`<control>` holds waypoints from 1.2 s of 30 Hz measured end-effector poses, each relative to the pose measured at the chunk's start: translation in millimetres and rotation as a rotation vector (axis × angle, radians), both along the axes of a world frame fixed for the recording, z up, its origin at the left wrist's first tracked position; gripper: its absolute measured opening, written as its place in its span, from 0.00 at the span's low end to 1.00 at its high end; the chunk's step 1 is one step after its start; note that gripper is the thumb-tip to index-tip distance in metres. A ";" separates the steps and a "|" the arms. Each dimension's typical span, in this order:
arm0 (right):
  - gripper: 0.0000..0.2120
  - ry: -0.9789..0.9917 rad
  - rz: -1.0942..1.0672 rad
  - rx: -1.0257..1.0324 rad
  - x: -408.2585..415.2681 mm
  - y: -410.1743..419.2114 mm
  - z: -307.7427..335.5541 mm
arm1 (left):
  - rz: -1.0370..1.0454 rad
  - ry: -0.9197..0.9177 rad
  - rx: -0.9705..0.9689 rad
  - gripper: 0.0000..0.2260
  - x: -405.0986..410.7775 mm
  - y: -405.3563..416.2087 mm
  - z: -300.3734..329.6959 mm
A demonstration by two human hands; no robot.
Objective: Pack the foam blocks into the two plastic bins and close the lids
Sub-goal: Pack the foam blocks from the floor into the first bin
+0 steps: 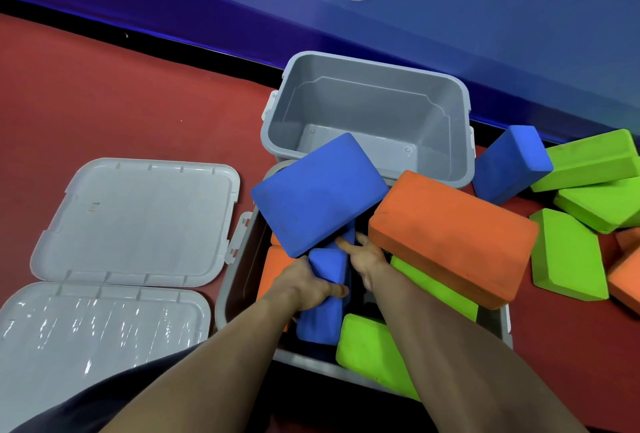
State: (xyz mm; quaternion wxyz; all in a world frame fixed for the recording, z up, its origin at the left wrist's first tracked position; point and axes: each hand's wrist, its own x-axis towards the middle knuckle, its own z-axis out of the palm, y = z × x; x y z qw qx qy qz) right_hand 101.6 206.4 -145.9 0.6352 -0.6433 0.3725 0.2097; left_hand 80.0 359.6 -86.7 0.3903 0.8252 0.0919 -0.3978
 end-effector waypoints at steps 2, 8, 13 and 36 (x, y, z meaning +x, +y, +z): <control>0.24 0.034 -0.002 0.043 0.8 0.6 7.1 | -0.029 -0.008 0.061 0.43 2.2 -4.0 5.5; 0.33 0.303 0.057 0.165 -5.8 1.4 20.3 | -0.054 -0.045 0.159 0.38 0.9 -10.4 24.5; 0.41 0.356 0.168 0.305 -24.7 -1.6 53.6 | -0.080 -0.048 0.178 0.39 -3.7 -9.2 37.8; 0.31 0.160 0.185 0.099 -47.2 5.8 54.3 | 0.221 -0.022 0.148 0.36 -13.9 38.1 8.0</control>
